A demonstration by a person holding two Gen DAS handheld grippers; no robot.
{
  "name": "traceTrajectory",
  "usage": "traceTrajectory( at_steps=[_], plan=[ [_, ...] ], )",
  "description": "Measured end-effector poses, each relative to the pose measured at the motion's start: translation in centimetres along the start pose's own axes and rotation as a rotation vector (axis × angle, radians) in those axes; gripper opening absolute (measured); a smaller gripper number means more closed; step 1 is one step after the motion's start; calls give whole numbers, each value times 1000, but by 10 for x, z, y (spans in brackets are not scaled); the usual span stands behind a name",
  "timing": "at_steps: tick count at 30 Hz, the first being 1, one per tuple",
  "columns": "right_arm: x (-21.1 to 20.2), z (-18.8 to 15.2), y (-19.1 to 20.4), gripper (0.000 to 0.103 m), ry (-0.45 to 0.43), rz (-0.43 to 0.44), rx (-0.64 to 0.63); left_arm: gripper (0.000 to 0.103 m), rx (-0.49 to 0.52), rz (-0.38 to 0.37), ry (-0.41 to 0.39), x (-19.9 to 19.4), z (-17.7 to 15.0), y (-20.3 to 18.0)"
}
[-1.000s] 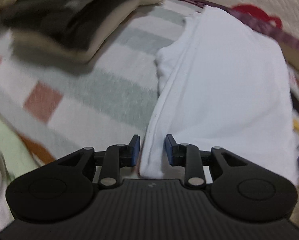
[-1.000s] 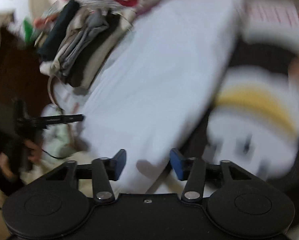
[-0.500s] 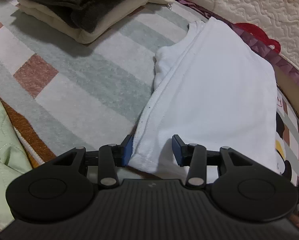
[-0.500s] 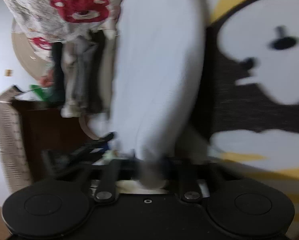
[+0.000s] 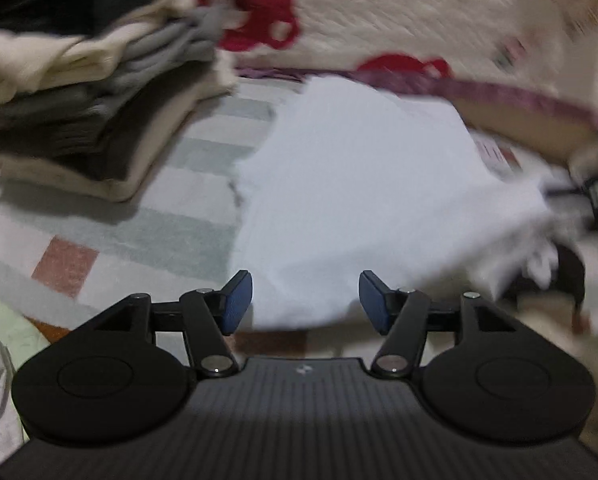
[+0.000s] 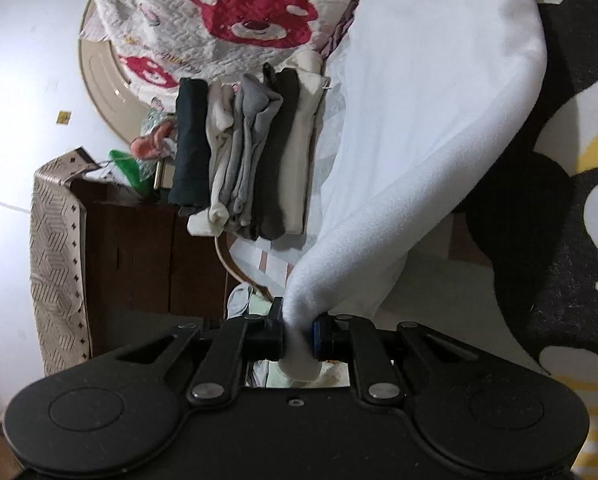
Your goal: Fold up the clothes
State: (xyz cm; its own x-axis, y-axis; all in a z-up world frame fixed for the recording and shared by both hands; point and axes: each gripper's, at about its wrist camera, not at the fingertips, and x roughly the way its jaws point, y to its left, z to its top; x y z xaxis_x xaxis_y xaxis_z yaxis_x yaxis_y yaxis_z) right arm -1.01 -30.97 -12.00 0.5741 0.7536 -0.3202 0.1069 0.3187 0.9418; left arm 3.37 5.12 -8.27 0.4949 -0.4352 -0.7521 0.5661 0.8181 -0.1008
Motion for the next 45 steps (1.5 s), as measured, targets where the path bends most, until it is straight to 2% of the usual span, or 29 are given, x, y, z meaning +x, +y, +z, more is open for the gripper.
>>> traceTrajectory(
  at_steps=[1,3,5,6,8,12,13,14,17,18,19,20,21,23,26,28,31,33,36,38,41,44,45],
  plan=[
    [0,0,1,16,-4,-1,-1,58,50,-6,26,4,-2,-8],
    [-3,1,3,16,-10,-2,-12,58,217,15,40,9,-2,-32],
    [-2,4,7,16,-15,0,-25,58,356,28,-57,3,-2,-53],
    [-4,6,8,16,-21,4,-28,63,423,34,-113,-1,-2,-63],
    [-3,9,15,16,-26,18,-39,67,409,7,-143,4,5,-68],
    [-1,9,26,16,-48,48,-60,67,416,-16,-151,25,19,-71],
    [-2,8,27,16,-44,61,-65,67,438,-3,-140,32,21,-71],
    [-3,7,29,16,-40,70,-72,67,479,40,-128,39,22,-74],
    [-9,6,33,16,-37,91,-92,67,622,215,-127,55,14,-82],
    [-11,6,33,16,-39,98,-94,67,624,251,-131,59,12,-79],
    [-13,5,33,16,-37,103,-93,67,598,251,-133,60,14,-75],
    [-15,5,34,16,-36,107,-92,61,567,243,-135,61,15,-70],
    [-16,4,34,16,-29,105,-101,43,536,235,-137,62,17,-66],
    [-18,1,35,16,-13,92,-127,11,541,222,-122,62,19,-62],
    [-24,-10,33,16,12,75,-140,11,610,232,-117,46,14,-69],
    [-30,-24,26,14,51,114,-96,11,652,246,-126,30,3,-73],
    [-29,-52,25,14,129,73,-149,11,642,233,-72,10,-13,-72],
    [-21,-71,13,14,201,66,-101,11,641,230,-24,1,-24,-72],
    [-10,-90,-5,14,262,103,-15,11,651,258,39,-6,-42,-69],
    [-2,-101,-5,13,271,145,-39,11,628,264,86,-12,-42,-66],
    [8,-110,-1,13,318,186,-76,11,605,277,108,-27,-30,-61],
    [13,-109,-1,13,329,209,-87,11,630,280,121,-31,-18,-60],
    [11,-105,1,13,312,193,-107,13,648,280,134,-28,-13,-62]
  ],
)
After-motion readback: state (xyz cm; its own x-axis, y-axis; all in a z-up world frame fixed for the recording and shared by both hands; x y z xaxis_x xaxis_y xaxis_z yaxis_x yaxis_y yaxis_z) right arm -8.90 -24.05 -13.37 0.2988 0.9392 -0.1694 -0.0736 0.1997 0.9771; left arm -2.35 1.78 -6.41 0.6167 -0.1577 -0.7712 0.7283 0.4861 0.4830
